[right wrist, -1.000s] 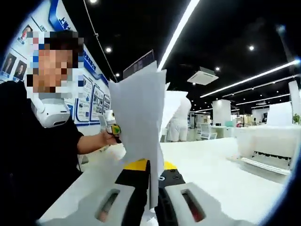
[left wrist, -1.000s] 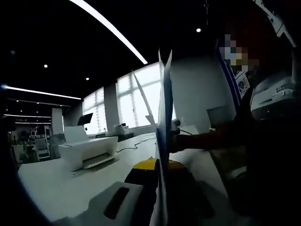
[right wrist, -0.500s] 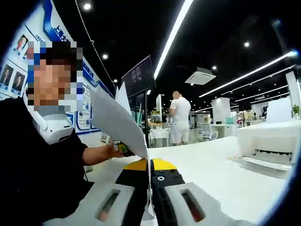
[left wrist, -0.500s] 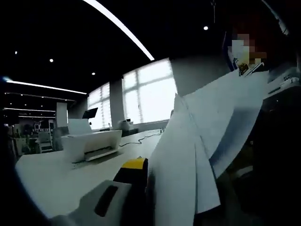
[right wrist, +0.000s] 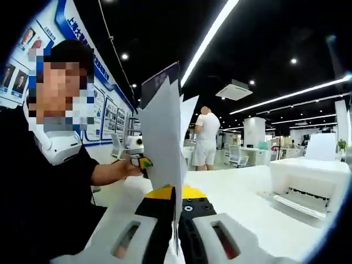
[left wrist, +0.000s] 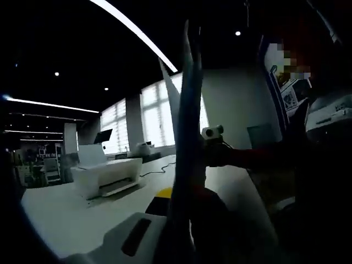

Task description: Organize the stack of printing papers by aligning and flattening the scattered papers on the table

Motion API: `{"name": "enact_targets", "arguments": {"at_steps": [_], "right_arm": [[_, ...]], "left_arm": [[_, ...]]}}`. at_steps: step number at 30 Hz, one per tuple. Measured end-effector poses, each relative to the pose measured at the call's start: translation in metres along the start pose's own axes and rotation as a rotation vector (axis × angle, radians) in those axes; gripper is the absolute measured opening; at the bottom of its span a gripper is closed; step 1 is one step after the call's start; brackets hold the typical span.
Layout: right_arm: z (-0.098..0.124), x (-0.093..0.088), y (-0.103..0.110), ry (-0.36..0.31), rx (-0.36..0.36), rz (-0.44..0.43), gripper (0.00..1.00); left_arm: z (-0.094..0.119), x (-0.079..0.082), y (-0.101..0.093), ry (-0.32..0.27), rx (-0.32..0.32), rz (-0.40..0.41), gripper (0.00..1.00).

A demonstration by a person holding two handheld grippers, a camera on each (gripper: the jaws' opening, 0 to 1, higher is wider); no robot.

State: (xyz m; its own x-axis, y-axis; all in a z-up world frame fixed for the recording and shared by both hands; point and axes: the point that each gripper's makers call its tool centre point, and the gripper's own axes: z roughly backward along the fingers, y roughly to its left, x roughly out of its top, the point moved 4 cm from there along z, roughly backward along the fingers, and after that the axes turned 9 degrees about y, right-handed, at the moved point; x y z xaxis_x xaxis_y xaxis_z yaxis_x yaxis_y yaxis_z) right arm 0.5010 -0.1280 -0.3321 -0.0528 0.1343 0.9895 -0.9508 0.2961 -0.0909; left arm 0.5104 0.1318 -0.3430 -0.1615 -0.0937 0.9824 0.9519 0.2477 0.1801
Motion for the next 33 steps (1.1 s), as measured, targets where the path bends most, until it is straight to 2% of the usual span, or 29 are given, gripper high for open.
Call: {"name": "enact_targets", "arguments": {"at_steps": [10,15,21,24,28,29,31,33], "right_arm": [[0.006,0.007,0.008,-0.018,-0.035,0.084,0.0],[0.008,0.003,0.008,0.004,-0.044,0.094,0.0],[0.007,-0.003,0.006,0.032,-0.055,0.079,0.0],[0.003,-0.011,0.001,0.051,-0.059,0.055,0.0],[0.002,-0.017,-0.006,0.052,-0.068,0.028,0.0],[0.002,-0.016,-0.008,0.043,-0.073,0.024,0.0],[0.004,-0.009,-0.01,-0.015,-0.07,0.001,0.0],[0.007,-0.006,-0.013,-0.039,-0.079,-0.008,0.0]], "left_arm": [[-0.008,0.022,0.016,0.07,0.01,-0.124,0.06],[-0.012,0.027,0.021,0.096,0.006,-0.15,0.06],[-0.017,0.011,0.025,0.116,-0.004,-0.109,0.06],[-0.02,-0.003,0.031,0.121,-0.003,-0.025,0.07],[-0.023,-0.015,0.037,0.113,0.009,0.007,0.09],[-0.024,-0.017,0.038,0.112,0.01,0.005,0.11],[-0.027,-0.018,0.039,0.103,0.016,-0.001,0.23],[-0.032,-0.022,0.039,0.102,0.007,0.022,0.32]]}}
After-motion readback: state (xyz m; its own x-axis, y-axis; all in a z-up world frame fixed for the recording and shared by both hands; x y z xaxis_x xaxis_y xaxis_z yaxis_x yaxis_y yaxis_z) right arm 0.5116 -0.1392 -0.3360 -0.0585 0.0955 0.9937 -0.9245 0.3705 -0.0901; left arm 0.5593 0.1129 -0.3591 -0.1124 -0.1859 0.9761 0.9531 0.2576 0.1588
